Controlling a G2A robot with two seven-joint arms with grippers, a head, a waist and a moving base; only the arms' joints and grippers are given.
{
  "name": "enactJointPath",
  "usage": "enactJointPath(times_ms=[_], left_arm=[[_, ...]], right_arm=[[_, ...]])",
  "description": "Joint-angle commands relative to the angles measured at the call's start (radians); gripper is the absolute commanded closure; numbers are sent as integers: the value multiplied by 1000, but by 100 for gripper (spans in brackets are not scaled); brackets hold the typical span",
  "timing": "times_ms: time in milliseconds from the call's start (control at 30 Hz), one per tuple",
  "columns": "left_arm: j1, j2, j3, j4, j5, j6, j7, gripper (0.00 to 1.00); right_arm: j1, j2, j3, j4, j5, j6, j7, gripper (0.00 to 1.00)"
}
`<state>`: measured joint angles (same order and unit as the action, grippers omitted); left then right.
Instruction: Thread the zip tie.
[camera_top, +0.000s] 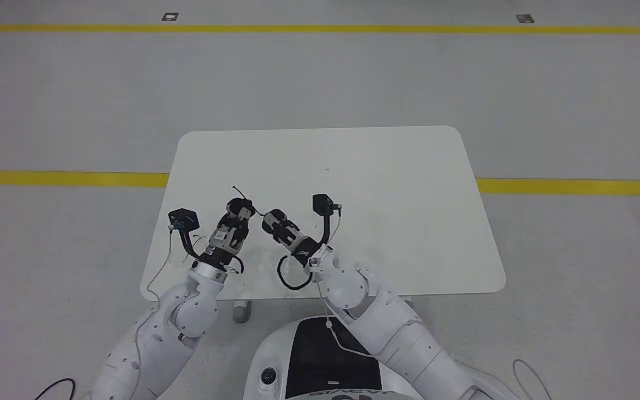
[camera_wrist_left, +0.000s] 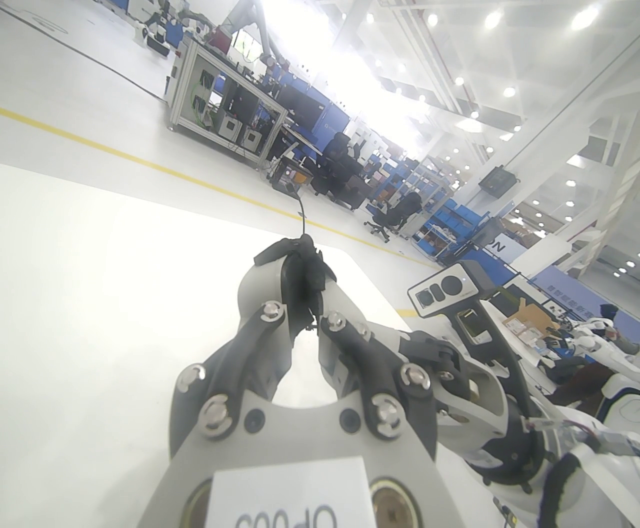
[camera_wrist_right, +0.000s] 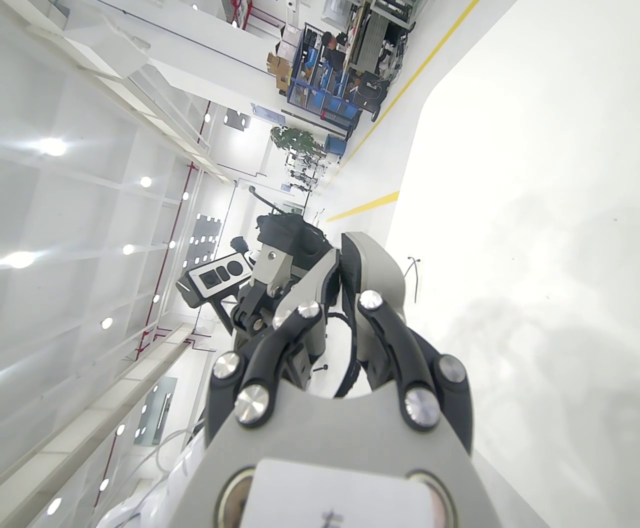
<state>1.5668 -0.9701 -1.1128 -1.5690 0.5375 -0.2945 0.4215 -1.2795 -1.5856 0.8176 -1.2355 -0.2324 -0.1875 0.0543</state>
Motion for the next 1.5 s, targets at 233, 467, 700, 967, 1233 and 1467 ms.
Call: enactJointPath(times_ms=[233, 467, 700, 967, 1233, 1467], left_arm=[[0, 0, 0, 0, 0, 0, 0, 100], [0, 0, 0, 0, 0, 0, 0, 100], [0, 0, 0, 0, 0, 0, 0, 100], [0, 0, 0, 0, 0, 0, 0, 100], [0, 0, 0, 0, 0, 0, 0, 100], [0, 0, 0, 0, 0, 0, 0, 100]], right_arm=[[2, -3, 1, 4, -1, 2, 1, 100], [-2, -3, 8, 1, -5, 6, 3, 100], [-11, -2, 16, -8, -10, 6, 7, 100], [-15, -2, 20, -12, -12, 10, 14, 100], [-19, -2, 23, -9, -13, 5, 14, 100], [-21, -3, 23, -11, -14, 0, 17, 100]])
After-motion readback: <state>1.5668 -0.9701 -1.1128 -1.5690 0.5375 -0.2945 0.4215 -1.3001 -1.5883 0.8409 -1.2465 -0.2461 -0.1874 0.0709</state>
